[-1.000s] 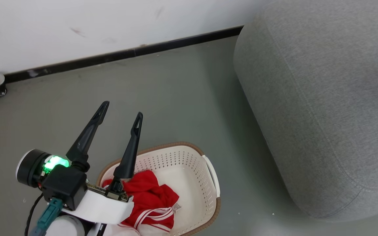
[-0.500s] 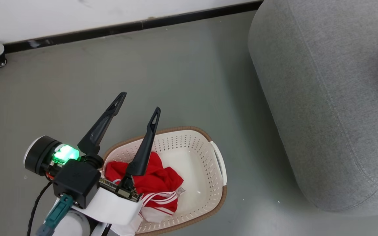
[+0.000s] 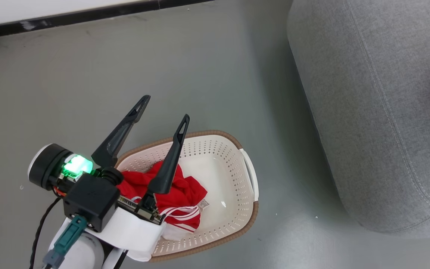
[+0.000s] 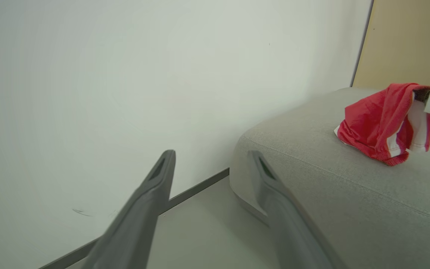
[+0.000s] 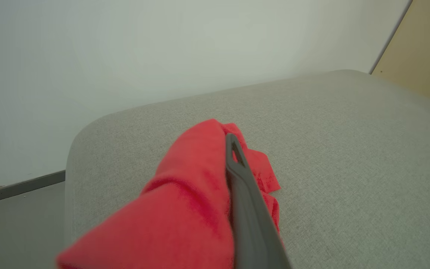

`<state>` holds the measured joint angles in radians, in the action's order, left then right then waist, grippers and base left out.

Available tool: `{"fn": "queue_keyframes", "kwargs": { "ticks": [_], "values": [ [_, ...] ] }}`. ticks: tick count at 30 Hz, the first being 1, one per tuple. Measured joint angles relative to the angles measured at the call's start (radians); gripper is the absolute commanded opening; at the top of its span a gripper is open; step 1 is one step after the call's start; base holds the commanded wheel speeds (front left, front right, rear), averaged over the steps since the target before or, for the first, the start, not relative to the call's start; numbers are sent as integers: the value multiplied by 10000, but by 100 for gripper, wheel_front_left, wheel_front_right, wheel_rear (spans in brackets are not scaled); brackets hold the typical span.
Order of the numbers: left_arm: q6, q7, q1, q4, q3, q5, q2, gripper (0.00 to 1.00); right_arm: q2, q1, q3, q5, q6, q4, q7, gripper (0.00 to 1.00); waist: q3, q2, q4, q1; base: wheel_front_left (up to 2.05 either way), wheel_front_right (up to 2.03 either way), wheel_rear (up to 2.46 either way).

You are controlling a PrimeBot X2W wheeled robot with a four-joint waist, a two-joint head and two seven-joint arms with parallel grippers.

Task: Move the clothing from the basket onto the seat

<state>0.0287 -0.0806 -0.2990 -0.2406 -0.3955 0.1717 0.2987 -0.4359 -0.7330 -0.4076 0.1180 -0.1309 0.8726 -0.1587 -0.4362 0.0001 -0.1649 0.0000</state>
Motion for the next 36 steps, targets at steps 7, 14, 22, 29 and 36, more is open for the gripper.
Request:
{"fn": "queue_keyframes", "kwargs": {
  "ticks": [7, 14, 22, 29, 36],
  "values": [
    [-23, -2, -197, 2, 65, -4, 10, 100, 249, 212, 211, -54, 0, 443, -240, 0, -222, 0, -164, 0, 0, 0, 0],
    [-21, -82, -201, 115, 71, -4, -31, 100, 249, 756, 17, -221, 0, 742, -460, 0, -195, 0, -317, 0, 0, 0, 0],
    [-17, -169, -202, 230, 96, -4, -36, 100, 184, 987, -247, -219, 0, 1101, -616, 100, -112, 0, -436, 0, 0, 0, 0],
    [-15, -182, -202, 309, 119, -4, -35, 100, 284, 990, -56, -217, 0, 1248, -702, 100, -17, 0, -567, 0, 0, 0, 0],
    [-10, -345, -203, 437, 117, 4, -107, 100, 681, 1279, 324, -203, 0, 1256, -715, 100, 108, 0, -756, 0, 0, 0, 0]
  ]
}}
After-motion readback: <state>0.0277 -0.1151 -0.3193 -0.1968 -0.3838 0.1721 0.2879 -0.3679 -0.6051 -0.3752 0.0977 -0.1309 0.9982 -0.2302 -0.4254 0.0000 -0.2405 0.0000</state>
